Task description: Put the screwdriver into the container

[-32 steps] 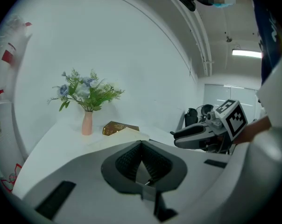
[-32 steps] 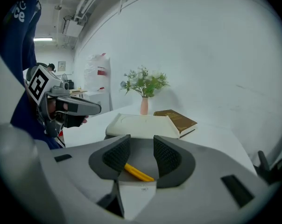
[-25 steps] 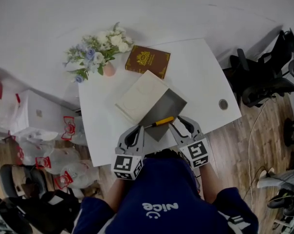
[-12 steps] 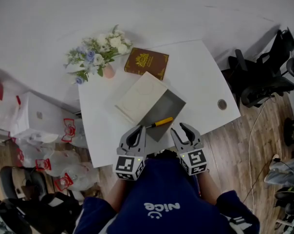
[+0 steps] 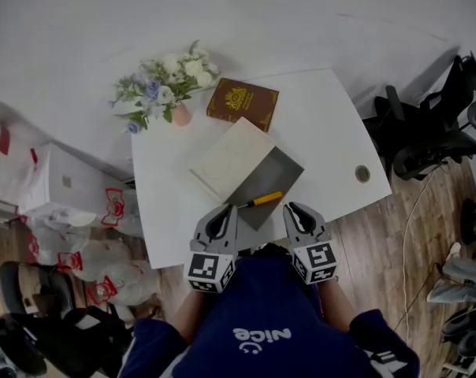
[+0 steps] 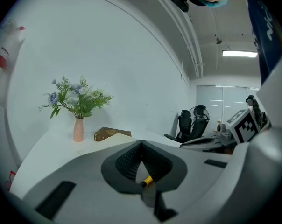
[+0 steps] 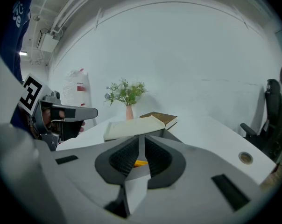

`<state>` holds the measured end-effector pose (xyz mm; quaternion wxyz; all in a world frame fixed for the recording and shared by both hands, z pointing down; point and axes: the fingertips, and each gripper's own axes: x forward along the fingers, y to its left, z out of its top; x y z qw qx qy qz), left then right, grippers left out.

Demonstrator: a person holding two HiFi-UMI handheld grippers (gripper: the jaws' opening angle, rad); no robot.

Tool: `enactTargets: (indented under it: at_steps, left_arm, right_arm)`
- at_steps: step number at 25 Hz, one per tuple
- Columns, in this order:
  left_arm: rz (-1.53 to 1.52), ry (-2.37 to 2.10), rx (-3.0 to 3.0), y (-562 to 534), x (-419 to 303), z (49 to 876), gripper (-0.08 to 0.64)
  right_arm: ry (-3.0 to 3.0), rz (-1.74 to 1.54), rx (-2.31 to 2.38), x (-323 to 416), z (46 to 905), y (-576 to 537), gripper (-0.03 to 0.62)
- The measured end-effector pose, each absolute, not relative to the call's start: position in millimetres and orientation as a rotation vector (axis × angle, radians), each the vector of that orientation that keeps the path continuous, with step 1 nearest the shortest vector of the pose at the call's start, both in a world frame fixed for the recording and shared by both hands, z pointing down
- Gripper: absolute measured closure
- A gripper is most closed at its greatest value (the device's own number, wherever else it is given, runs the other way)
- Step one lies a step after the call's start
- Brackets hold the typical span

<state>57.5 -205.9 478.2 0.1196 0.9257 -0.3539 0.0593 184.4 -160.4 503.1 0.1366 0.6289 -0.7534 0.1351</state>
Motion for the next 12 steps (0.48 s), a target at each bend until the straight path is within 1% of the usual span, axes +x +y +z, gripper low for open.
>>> enactTargets:
  at_steps: [5, 12]
  left_arm:
    - [0.187, -1.043, 2.699, -207, 55, 480, 0.545]
    - [0.198, -1.055, 2.688, -208, 51, 481, 0.546]
  right_arm:
    - [-2.185, 0.389, 1.810, 183, 503, -164, 0.562]
    - [-2.211, 0.386, 1.764, 172, 504, -168, 0.571]
